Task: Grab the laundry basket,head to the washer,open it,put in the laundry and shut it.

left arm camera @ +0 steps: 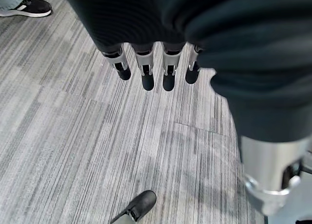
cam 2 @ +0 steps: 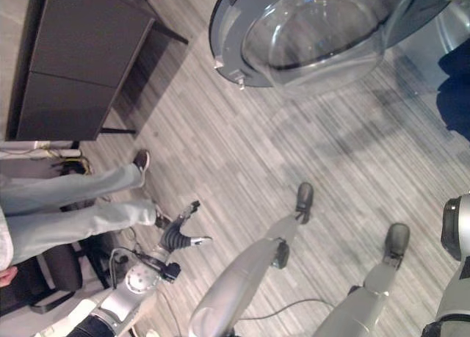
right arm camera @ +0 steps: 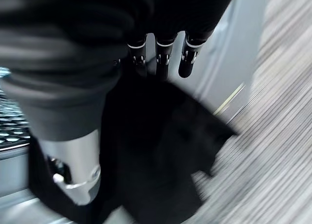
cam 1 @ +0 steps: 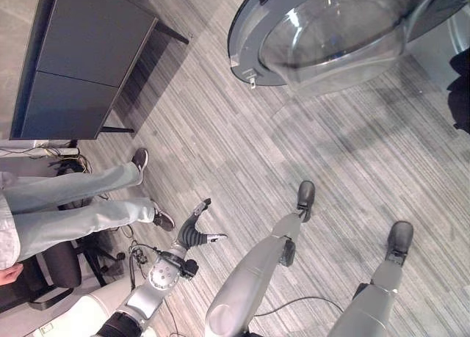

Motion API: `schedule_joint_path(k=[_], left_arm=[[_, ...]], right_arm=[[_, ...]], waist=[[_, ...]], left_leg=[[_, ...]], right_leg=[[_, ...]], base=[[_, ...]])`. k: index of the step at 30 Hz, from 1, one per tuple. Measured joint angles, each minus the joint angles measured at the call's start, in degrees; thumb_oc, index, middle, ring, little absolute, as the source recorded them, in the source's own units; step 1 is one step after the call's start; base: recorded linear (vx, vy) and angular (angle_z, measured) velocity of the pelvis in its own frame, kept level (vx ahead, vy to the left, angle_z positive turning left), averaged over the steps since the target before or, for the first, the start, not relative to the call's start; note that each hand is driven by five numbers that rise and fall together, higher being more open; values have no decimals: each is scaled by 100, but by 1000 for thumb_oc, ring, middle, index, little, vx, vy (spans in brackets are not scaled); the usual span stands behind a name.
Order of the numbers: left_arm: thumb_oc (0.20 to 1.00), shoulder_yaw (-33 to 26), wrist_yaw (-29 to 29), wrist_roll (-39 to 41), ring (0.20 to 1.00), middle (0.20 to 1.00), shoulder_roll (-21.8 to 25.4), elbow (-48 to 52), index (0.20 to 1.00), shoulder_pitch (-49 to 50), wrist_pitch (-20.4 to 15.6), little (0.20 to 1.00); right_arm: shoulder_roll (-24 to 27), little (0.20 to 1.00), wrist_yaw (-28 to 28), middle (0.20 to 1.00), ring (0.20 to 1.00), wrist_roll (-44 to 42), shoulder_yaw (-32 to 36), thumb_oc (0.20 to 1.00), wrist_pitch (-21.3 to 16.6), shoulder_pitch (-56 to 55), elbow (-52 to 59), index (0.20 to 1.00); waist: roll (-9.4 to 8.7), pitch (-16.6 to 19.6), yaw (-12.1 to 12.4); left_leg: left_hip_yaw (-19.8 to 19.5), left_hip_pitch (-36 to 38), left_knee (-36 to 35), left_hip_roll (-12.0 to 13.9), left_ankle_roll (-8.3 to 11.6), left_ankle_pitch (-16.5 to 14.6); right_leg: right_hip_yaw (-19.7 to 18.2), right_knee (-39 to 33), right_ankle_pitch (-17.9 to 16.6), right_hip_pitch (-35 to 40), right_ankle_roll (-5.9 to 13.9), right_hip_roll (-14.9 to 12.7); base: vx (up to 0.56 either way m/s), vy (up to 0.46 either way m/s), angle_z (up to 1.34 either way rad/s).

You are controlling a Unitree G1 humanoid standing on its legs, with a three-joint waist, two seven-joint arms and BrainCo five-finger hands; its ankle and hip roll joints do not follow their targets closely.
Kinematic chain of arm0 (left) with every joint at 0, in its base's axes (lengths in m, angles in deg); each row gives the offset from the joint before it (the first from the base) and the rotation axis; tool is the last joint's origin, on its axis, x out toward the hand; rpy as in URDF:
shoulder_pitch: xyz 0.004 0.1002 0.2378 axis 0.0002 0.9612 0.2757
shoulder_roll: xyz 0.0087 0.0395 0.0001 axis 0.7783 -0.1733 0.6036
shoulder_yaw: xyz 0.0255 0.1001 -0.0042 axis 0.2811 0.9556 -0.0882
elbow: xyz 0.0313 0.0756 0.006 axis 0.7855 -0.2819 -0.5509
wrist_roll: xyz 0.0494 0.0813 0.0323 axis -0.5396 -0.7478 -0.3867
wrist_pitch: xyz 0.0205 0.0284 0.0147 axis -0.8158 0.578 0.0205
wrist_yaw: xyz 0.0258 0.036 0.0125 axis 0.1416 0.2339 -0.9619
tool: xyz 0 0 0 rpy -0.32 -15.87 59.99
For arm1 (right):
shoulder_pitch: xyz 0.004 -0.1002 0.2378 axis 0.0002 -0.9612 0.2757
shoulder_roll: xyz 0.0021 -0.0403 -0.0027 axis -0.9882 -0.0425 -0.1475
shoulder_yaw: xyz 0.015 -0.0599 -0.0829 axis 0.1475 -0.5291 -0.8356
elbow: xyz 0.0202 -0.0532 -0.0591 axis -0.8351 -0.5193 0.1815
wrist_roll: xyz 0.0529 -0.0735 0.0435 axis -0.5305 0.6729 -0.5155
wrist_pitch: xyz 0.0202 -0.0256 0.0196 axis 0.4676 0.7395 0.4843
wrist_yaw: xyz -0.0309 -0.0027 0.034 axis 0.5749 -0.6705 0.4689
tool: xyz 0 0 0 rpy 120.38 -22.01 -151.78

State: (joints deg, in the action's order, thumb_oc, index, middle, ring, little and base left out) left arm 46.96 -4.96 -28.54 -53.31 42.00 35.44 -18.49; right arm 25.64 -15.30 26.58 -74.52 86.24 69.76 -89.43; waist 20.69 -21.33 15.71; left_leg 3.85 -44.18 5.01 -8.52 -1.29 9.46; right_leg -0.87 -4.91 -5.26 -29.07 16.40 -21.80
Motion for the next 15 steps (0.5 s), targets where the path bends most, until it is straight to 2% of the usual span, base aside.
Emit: schedule_joint_path(k=[2, 3, 7, 15], left_arm=[[1000, -5, -18, 5, 1000, 1000, 0, -16, 1000, -10, -13, 1000], [1000, -4, -37, 43, 1000, 1000, 0, -16, 1000, -10, -44, 1000], [1000, -20, -67, 174, 1000, 1000, 0, -27, 1000, -15, -50, 1000], [1000, -21, -76, 215, 1000, 1000, -1, -28, 1000, -15, -60, 1000]], right_arm=[[0, 1000, 15, 1000, 1000, -137, -98, 1000, -59, 68, 208, 1000], [-8, 200, 24, 200, 200, -176, -99, 200, -126, 73, 228, 200], [-13, 200, 110, 200, 200, -623, 40, 200, -148, 115, 261, 200], [-15, 200, 108, 200, 200, -870, 39, 200, -150, 129, 248, 200]], waist=[[8, 9, 49], [11, 14, 82], [17, 108, 66], [-71, 167, -40]], left_leg=[[5, -27, 11, -11, -18, 12], [2, -68, 40, -12, -19, 13], [8, -325, 87, -11, -60, 38], [19, -333, 94, -1, -66, 41]], right_leg=[[1, 0, -5, -25, 9, -10], [5, 1, -6, -45, 11, -10], [24, 1, -22, -275, 24, -14], [16, 1, -47, -294, 41, -11]], base=[[11, 17, 3], [13, 13, 4], [-2, -5, -2], [-1, -7, -1]])
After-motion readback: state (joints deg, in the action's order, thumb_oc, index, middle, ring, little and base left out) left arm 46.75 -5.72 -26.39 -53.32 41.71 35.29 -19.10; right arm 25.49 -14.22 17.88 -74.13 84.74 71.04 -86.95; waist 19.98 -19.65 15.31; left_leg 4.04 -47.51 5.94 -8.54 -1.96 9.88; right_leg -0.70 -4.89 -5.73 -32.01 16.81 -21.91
